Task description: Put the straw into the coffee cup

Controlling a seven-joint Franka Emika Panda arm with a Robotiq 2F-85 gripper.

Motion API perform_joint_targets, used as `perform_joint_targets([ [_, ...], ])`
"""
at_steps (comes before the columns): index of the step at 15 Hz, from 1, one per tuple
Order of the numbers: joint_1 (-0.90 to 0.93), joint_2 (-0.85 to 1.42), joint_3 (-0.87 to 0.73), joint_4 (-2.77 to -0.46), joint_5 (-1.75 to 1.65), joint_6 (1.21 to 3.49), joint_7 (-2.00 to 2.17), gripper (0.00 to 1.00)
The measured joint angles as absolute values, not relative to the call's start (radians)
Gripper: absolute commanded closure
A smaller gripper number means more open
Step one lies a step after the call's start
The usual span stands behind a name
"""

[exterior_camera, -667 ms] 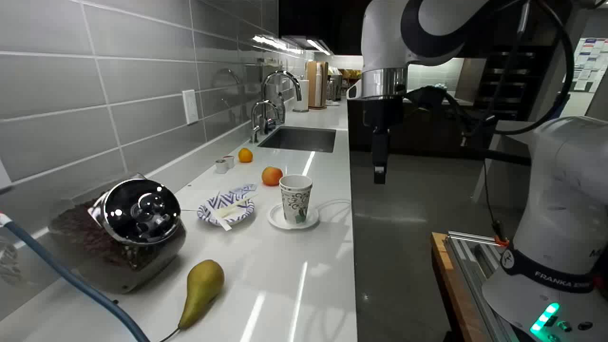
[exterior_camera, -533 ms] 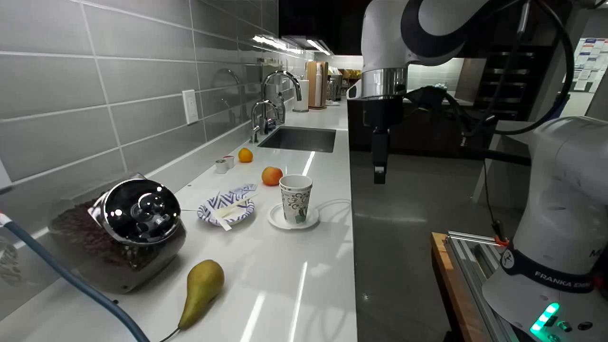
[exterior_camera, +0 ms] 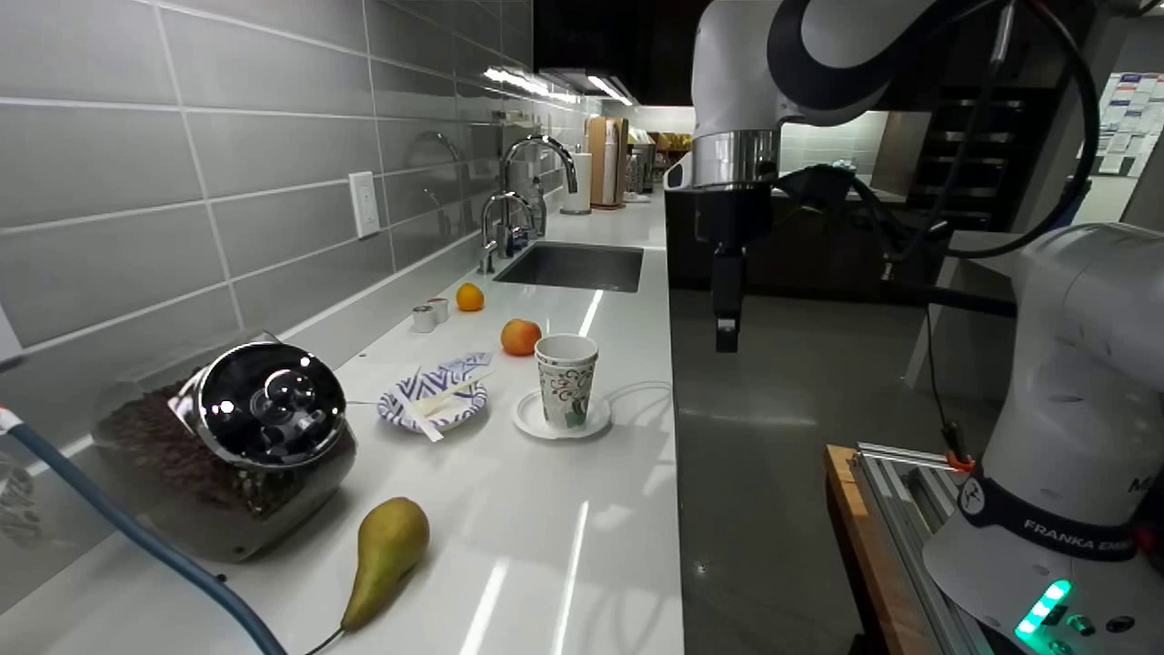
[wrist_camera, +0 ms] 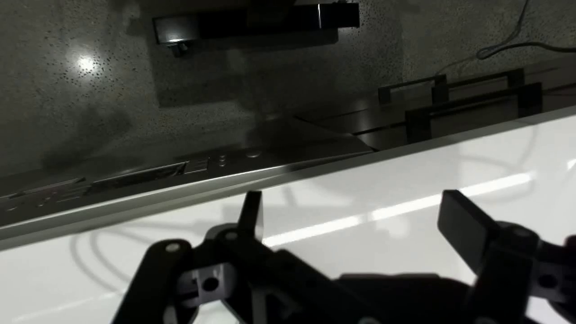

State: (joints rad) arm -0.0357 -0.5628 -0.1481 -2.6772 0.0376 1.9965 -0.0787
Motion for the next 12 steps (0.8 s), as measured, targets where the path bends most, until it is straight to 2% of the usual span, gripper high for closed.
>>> perform_joint_targets([
  [12, -0.005, -0.515, -0.098, -2.673, 0.135, 2.088, -0.056, 0.0],
])
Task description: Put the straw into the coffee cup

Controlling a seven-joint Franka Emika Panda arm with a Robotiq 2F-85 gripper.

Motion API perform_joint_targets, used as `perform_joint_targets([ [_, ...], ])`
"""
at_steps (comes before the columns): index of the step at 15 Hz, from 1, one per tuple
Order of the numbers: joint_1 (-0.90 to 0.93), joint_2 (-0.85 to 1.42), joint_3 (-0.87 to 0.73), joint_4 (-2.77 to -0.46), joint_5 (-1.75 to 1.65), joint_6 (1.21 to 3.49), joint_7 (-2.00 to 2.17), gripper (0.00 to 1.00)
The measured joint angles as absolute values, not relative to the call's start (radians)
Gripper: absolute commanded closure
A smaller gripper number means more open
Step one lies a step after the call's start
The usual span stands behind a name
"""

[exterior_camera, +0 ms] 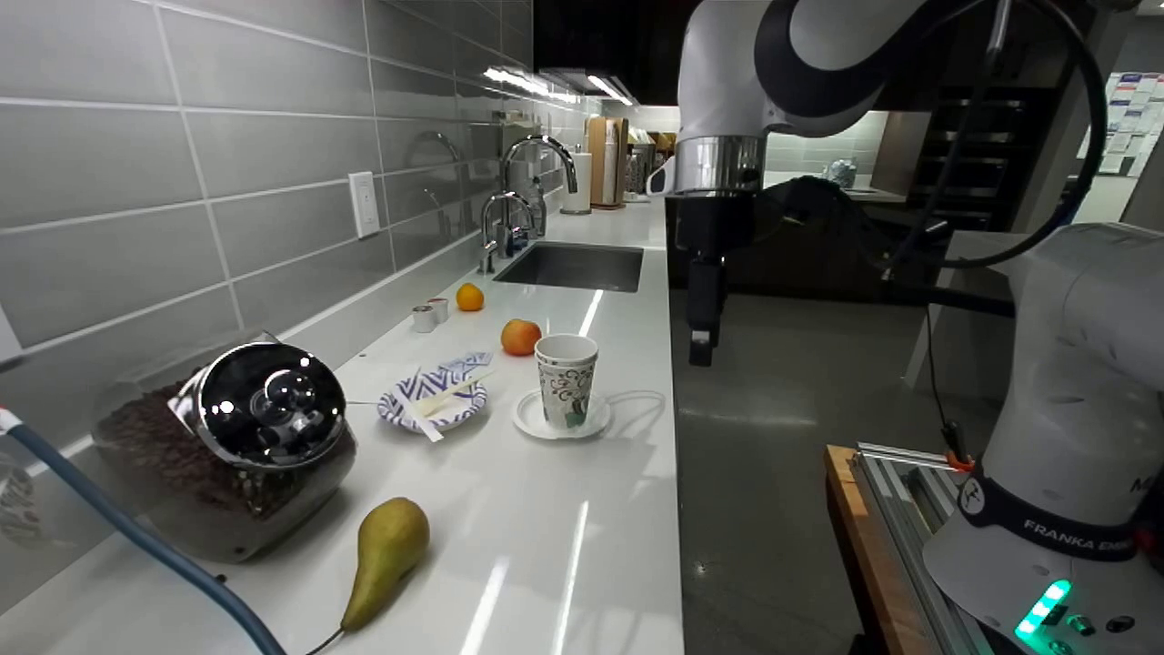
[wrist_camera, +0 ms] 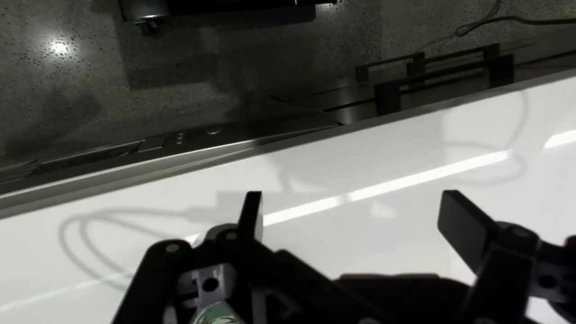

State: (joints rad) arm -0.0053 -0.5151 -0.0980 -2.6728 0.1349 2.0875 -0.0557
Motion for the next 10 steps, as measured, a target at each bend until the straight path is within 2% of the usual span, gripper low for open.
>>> perform_joint_targets([
  [10, 0.027, -0.246, 0.053, -2.533, 0.177, 2.362, 0.221, 0.0],
])
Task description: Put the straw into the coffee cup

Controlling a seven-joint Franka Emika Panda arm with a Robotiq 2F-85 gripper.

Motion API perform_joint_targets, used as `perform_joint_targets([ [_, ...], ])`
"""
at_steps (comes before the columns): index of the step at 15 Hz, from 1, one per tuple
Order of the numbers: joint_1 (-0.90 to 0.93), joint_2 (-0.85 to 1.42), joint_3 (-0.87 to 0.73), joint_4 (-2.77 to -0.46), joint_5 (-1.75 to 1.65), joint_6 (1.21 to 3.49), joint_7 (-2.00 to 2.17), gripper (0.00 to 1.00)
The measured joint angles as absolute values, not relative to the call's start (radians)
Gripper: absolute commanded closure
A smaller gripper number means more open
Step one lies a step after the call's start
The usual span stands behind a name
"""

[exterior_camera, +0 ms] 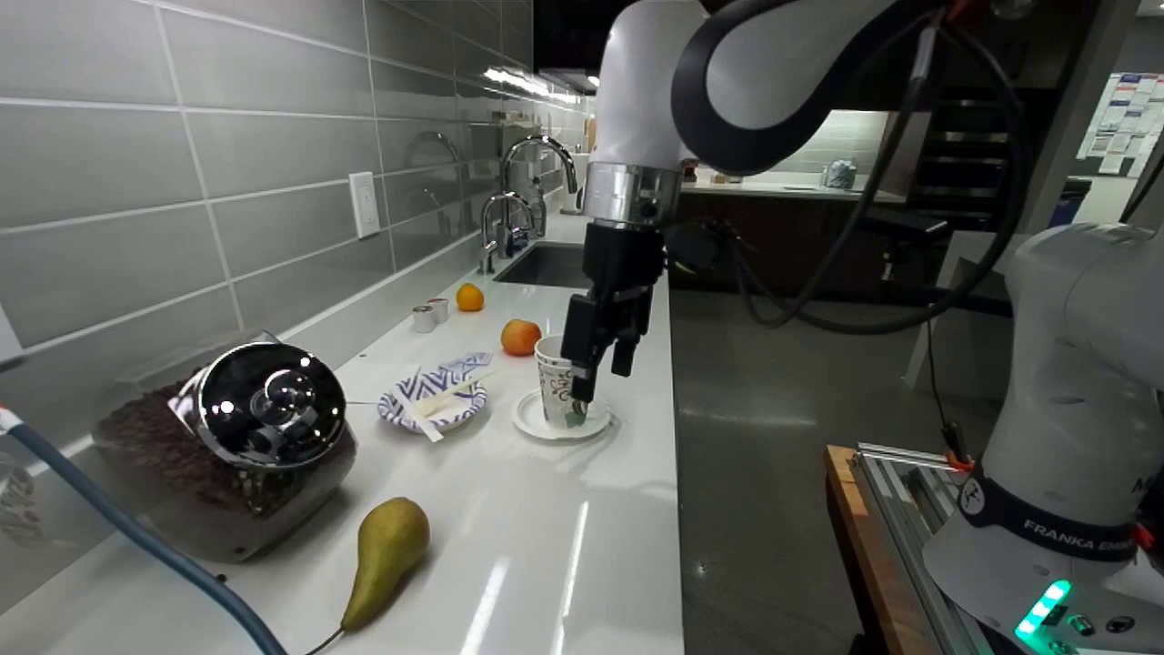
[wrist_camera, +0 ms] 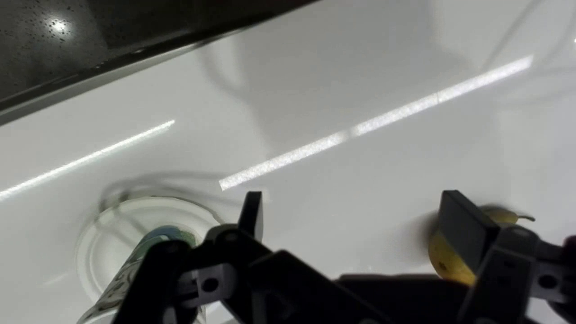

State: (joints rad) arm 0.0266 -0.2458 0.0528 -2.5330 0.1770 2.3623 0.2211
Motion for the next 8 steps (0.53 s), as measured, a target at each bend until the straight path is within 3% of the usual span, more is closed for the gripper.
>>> perform_joint_targets([
  [8, 0.021, 0.045, 0.057, -2.375, -0.022, 2.657, 0.469, 0.0],
])
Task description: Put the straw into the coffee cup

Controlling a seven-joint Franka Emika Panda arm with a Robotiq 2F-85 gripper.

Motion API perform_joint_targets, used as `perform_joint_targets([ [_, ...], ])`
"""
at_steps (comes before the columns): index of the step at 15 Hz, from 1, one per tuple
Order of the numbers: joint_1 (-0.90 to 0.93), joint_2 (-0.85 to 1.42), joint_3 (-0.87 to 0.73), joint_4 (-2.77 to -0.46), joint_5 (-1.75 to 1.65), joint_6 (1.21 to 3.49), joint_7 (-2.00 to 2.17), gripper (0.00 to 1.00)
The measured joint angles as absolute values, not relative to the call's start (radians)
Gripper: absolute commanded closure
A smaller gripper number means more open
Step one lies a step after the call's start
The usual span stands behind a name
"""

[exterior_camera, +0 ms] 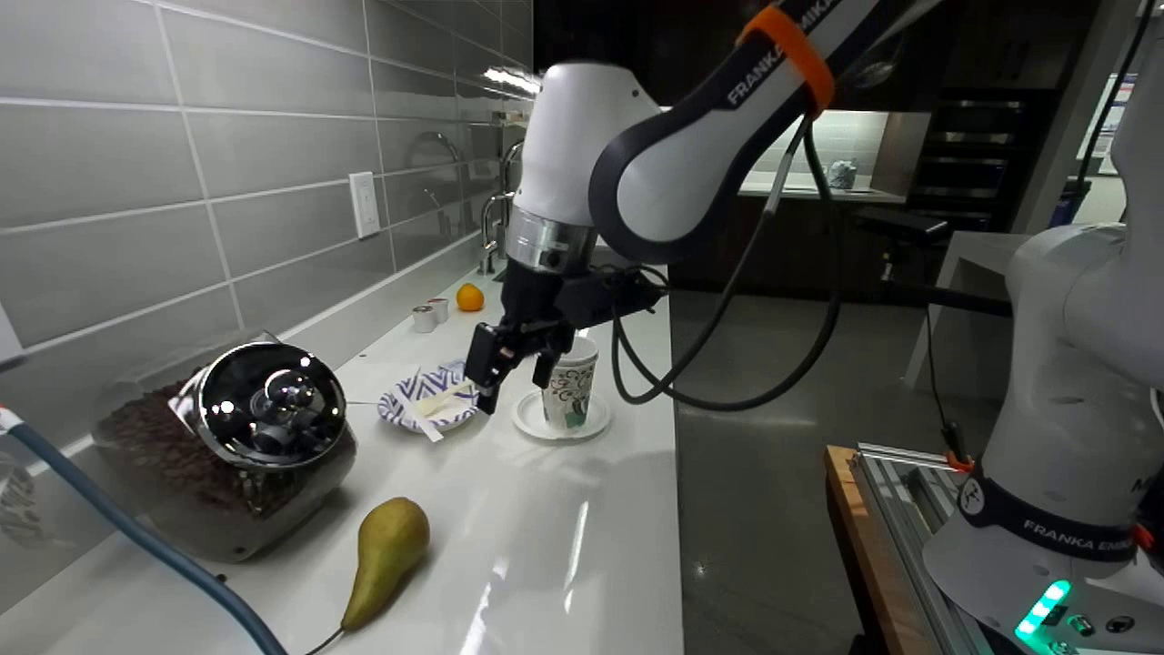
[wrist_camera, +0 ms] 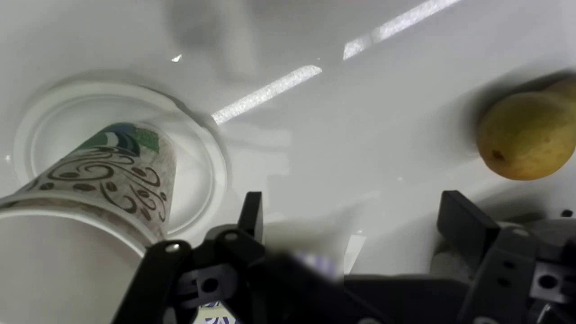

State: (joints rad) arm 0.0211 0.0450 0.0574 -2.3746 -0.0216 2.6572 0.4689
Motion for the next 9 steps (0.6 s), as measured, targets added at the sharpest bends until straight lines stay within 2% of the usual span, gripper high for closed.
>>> perform_joint_targets([
  [9, 0.056, 0.151, 0.044, -2.294, -0.14, 2.674, 0.6, 0.0],
])
